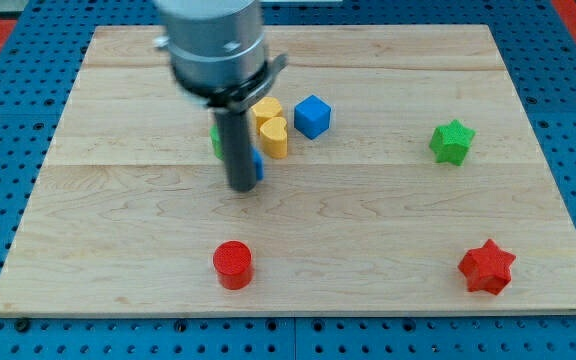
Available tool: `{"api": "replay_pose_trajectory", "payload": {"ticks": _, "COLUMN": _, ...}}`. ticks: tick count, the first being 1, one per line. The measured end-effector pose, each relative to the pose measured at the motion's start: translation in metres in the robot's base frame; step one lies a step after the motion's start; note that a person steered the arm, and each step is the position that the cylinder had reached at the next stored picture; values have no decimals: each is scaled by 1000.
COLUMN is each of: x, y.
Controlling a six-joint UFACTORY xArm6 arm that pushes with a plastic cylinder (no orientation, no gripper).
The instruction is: Slide the red circle below the blue cube
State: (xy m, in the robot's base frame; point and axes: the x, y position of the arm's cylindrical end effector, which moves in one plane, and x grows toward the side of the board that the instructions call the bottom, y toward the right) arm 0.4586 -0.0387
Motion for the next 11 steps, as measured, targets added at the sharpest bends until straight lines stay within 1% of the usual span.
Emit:
{"api": "replay_pose_trajectory", "payload": {"ticks": 1, "x": 37, "y": 20}}
{"api": "replay_pose_trajectory", "payload": {"ticks": 2, "x": 58, "y": 74}}
{"api": "replay_pose_trajectory", "payload": {"ticks": 3, "x": 139, "y": 24}}
{"api": "replay_pose_trajectory", "payload": {"ticks": 4, "x": 159, "y": -45}}
{"api": "replay_pose_trajectory", "payload": {"ticks": 5, "x": 97, "y": -27}}
{"api": "replay_pose_trajectory", "payload": {"ticks": 6, "x": 36, "y": 31}}
{"api": "replay_pose_trajectory", "payload": {"ticks": 7, "x": 57, "y": 64}}
{"api": "replay_pose_trajectory", "payload": {"ticks": 8, "x": 71, "y": -24}}
{"api": "replay_pose_trajectory", "payload": {"ticks": 9, "x": 110, "y": -1}}
{"api": "replay_pose_trajectory", "payload": {"ticks": 10, "x": 114, "y": 83}}
{"api": "replay_pose_trajectory", "payload": {"ticks": 11, "x": 102, "y": 124}}
